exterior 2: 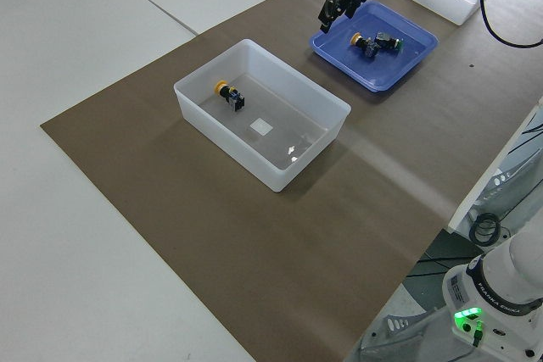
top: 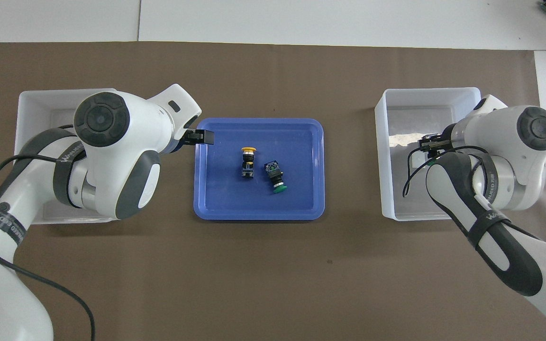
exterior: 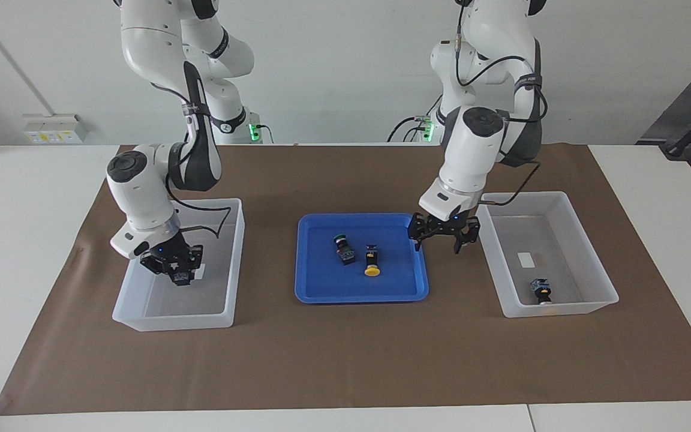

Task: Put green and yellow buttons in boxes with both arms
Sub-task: 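Grasp the second yellow button with the left gripper while the right gripper releases green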

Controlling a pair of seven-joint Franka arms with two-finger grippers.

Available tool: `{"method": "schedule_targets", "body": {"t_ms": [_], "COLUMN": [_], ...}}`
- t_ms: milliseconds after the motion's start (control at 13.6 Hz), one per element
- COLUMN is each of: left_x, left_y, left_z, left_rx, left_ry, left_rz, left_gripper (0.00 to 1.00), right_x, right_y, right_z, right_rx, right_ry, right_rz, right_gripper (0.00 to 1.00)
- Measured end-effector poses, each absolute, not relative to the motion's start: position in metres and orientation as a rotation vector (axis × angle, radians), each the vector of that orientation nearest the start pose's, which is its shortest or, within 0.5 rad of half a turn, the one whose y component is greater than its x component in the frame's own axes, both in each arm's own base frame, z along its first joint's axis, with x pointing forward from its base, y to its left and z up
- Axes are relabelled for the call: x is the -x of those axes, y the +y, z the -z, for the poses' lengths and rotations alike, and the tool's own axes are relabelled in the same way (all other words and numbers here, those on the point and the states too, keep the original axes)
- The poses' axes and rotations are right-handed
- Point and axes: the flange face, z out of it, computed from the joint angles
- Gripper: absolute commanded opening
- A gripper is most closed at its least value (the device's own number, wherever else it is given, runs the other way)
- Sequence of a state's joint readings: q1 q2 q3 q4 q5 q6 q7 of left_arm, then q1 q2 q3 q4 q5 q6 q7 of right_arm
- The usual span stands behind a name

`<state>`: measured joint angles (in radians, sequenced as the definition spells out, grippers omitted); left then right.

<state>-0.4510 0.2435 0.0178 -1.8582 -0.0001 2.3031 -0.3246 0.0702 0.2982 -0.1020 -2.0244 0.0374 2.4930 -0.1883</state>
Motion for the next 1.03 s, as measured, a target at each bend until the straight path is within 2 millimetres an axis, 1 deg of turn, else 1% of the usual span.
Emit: {"method": "schedule_targets", "body": {"t_ms": [73,147,220,293,367,440,514,660,807,880,954,1027], "left_x": [-0.572,-0.565,-0.558,-0.552,-0.549,-0.547,-0.546,-0.545,-0.542,-0.540,-0.538,-0.537], "left_y": [-0.286,-0.305,-0.324,-0.339,-0.349,-0.354,-0.358,-0.362,-0.368,-0.370,-0.370,-0.370], "left_z": [-0.400,-0.390,-0.378,-0.368,-0.359,-0.353,-0.348,-0.339,-0.335,-0.331,-0.326,-0.320], "left_rx": [3.201,3.208,3.214,3.221,3.226,3.230,3.232,3.234,3.246,3.250,3.252,3.252], "left_ry": [0.145,0.121,0.103,0.087,0.070,0.057,0.050,0.035,0.002,-0.005,-0.011,-0.014], "left_rz": [0.294,0.288,0.283,0.286,0.287,0.291,0.292,0.290,0.312,0.320,0.324,0.324], "left_gripper": [1.00,1.00,1.00,1.00,1.00,1.00,1.00,1.00,1.00,0.97,0.93,0.86], "right_x": [-0.612,-0.612,-0.612,-0.612,-0.612,-0.612,-0.612,-0.613,-0.615,-0.615,-0.616,-0.617], "right_y": [-0.019,-0.020,-0.020,-0.020,-0.020,-0.020,-0.020,-0.019,-0.014,-0.011,-0.006,0.001], "right_z": [-0.317,-0.317,-0.316,-0.314,-0.313,-0.312,-0.312,-0.313,-0.320,-0.327,-0.339,-0.354], "right_rx": [3.147,3.147,3.147,3.148,3.148,3.148,3.148,3.147,3.144,3.140,3.135,3.129], "right_ry": [-0.210,-0.207,-0.206,-0.206,-0.206,-0.206,-0.207,-0.210,-0.218,-0.223,-0.228,-0.225], "right_rz": [0.266,0.268,0.278,0.284,0.282,0.281,0.281,0.284,0.294,0.286,0.277,0.271], "right_gripper": [0.05,0.22,0.50,0.69,0.83,0.93,1.00,1.00,1.00,1.00,1.00,1.00]}}
